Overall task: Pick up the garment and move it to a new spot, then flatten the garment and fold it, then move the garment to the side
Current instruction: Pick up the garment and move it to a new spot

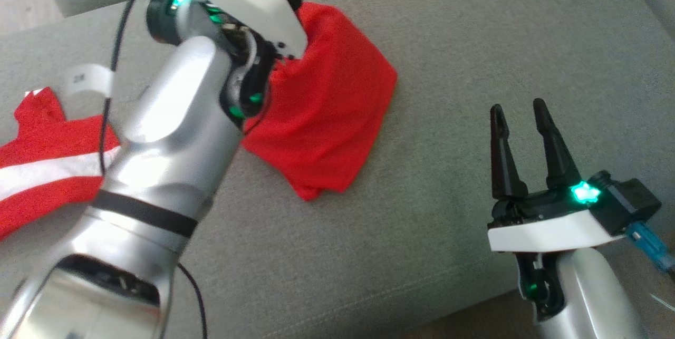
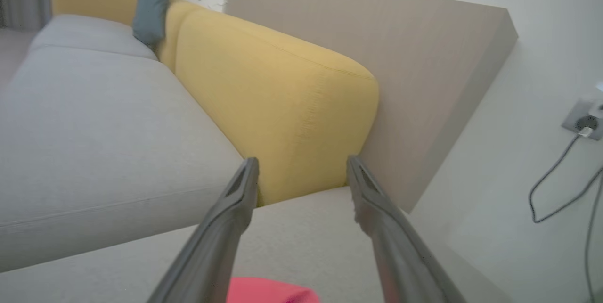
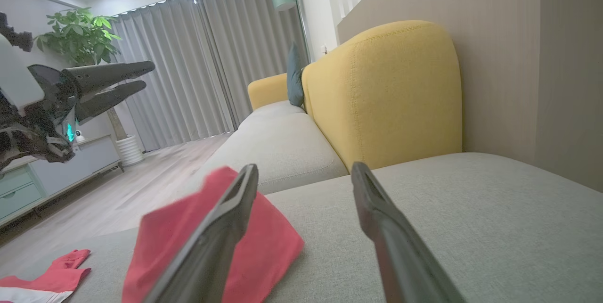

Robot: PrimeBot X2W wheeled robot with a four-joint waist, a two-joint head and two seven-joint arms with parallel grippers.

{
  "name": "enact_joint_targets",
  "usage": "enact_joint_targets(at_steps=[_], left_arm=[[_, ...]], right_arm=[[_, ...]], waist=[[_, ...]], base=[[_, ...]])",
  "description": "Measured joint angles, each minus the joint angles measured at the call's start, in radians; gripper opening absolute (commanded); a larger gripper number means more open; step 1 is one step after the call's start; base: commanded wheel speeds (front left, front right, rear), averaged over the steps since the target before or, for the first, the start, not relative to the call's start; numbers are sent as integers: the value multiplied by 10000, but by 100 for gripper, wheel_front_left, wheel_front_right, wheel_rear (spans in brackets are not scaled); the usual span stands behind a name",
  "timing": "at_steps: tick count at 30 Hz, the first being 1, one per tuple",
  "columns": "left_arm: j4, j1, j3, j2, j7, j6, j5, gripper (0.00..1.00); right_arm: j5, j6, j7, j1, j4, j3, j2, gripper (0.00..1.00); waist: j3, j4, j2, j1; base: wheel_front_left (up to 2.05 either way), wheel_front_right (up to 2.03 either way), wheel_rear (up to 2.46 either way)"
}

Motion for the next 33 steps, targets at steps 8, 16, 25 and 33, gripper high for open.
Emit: enact_joint_targets(at_steps=[8, 16, 25, 33], left_arm=[[596, -116, 59, 901, -610, -502, 221, 100], [-13, 1420, -84, 1804, -1053, -660, 675, 100], [-2320, 5504, -268, 2245, -1141, 128, 1429, 100], [-4803, 8186, 1007, 1908, -1143, 587, 2913, 100]], right_arm=[[-159, 0, 0, 31, 35, -437, 0, 100], [-637, 0, 0, 363, 244, -819, 2, 100], [-945, 0, 0, 750, 408, -1035, 4, 100], [-1095, 0, 0, 1096, 447, -1030, 6, 100]], waist=[[-170, 853, 0, -1], [-693, 2227, 0, -1], [-1428, 3416, 0, -1], [-1769, 3582, 0, -1]], base=[[0, 0, 0], [0, 0, 0], [0, 0, 0], [0, 0, 0]])
